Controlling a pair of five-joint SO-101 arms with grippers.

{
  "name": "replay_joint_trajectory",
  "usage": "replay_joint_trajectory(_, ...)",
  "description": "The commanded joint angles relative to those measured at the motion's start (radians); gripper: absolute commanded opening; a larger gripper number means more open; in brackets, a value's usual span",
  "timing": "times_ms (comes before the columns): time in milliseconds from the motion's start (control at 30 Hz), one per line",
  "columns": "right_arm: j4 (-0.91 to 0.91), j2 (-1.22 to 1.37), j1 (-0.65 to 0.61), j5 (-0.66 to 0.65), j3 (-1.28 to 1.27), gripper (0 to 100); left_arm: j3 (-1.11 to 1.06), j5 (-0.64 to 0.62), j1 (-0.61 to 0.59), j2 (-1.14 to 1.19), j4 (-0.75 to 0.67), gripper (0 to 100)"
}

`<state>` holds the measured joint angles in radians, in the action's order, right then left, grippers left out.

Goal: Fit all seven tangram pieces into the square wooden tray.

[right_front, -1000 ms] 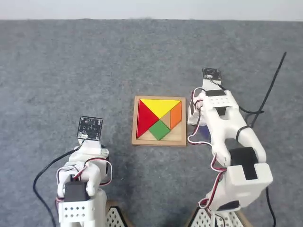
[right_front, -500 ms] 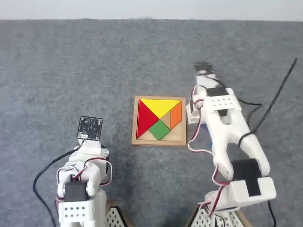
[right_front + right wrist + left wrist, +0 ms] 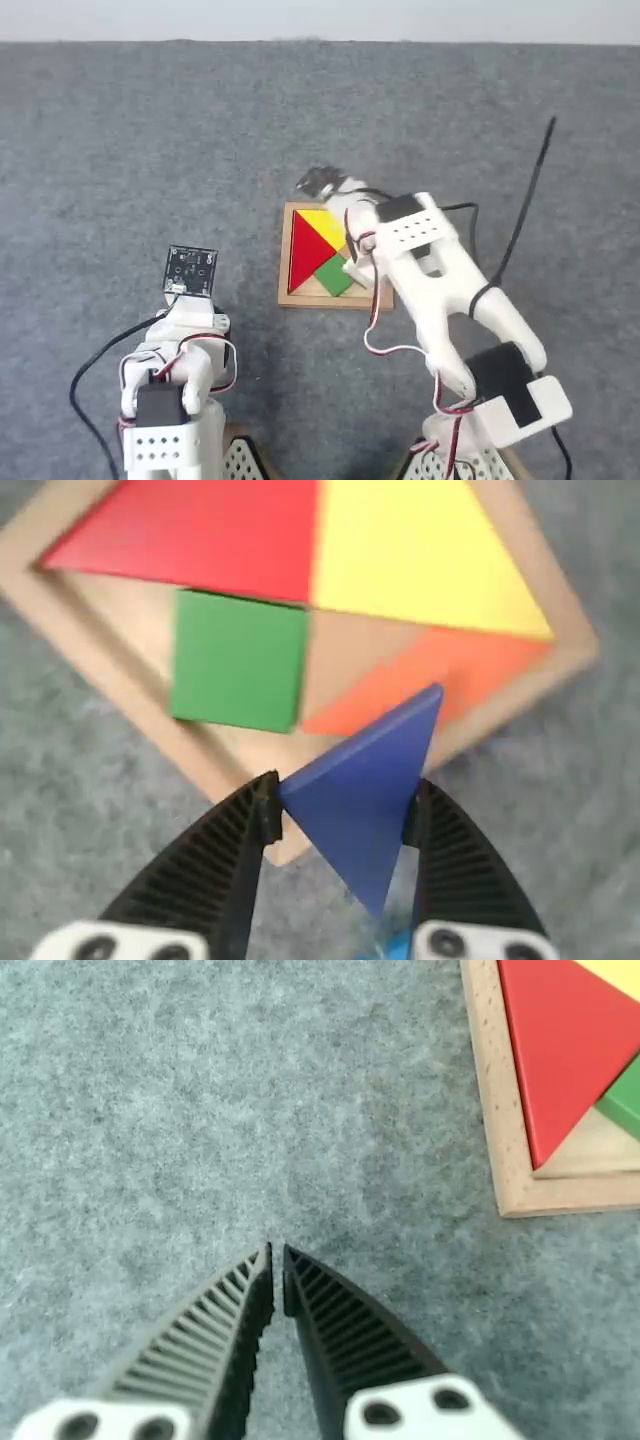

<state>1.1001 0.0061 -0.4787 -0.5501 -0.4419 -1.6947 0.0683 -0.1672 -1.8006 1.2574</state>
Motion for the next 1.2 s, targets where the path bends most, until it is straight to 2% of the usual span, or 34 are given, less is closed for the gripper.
replay_joint_trajectory(0, 0.01, -0.058, -0.015, -0.091, 0.023, 13.2, 0.01, 0.002, 0.005, -0.017, 0.003, 2)
replay_joint_trajectory(133, 0.008, -0.058, -0.041, -0.187, 0.021, 13.2, 0.01, 0.002, 0.005, -0.017, 0.003, 2)
replay_joint_trajectory(367, 0.01, -0.058, -0.048, -0.485, 0.021, 13.2, 0.01, 0.002, 0.005, -0.017, 0.003, 2)
replay_joint_trajectory(567, 0.012, -0.056, -0.048, -0.612, 0.021, 13.2, 0.01, 0.002, 0.005, -0.017, 0.003, 2)
replay_joint_trajectory(1000, 0.012, -0.056, -0.044, -1.011, -0.068, 13.6, 0.01, 0.002, 0.005, -0.017, 0.003, 2)
replay_joint_trajectory(1167, 0.012, -0.056, -0.044, -1.073, -0.101, 13.3, 0.01, 0.002, 0.005, -0.017, 0.003, 2)
